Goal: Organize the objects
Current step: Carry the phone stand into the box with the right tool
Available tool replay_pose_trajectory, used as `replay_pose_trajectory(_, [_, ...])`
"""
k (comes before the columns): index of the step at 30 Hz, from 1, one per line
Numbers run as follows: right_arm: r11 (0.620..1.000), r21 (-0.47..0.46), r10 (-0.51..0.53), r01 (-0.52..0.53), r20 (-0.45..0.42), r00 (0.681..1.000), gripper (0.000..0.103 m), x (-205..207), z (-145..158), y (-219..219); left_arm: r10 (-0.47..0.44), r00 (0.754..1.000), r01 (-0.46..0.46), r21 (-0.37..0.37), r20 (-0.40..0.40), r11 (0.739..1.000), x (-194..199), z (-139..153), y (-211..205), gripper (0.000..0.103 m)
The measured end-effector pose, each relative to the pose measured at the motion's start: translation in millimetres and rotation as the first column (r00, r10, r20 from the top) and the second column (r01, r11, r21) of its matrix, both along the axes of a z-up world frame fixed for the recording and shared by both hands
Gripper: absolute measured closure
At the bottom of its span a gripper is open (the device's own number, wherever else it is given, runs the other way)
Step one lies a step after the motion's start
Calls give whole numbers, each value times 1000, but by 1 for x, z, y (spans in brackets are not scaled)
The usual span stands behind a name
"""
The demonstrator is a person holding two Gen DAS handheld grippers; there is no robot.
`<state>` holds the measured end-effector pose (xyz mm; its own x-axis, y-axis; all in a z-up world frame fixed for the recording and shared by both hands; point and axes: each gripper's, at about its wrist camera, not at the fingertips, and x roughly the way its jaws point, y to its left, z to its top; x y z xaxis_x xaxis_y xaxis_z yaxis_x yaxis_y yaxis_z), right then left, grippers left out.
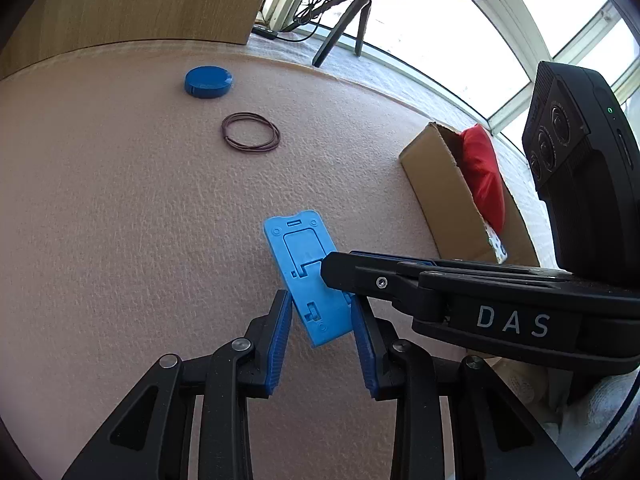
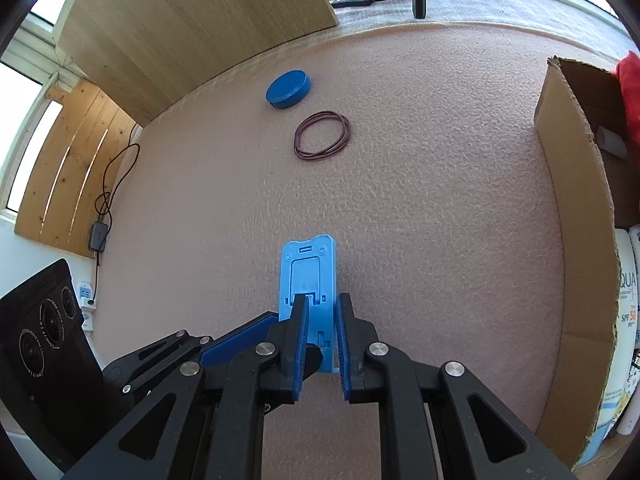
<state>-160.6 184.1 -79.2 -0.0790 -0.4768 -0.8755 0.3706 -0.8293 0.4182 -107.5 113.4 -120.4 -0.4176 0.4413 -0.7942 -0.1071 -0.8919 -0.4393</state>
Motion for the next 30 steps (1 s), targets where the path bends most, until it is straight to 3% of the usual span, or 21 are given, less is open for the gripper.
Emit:
replay_pose_trajectory(15, [985,-42,-172,168,-105,979,90,5,54,99,-166,981,170,28,-104,985,0,54,90,70])
replay_pose_trajectory(30, [937,-27,-349,348,-107,931,90,6,53,209,-344,932,350,37,-110,936,2,58,200,70])
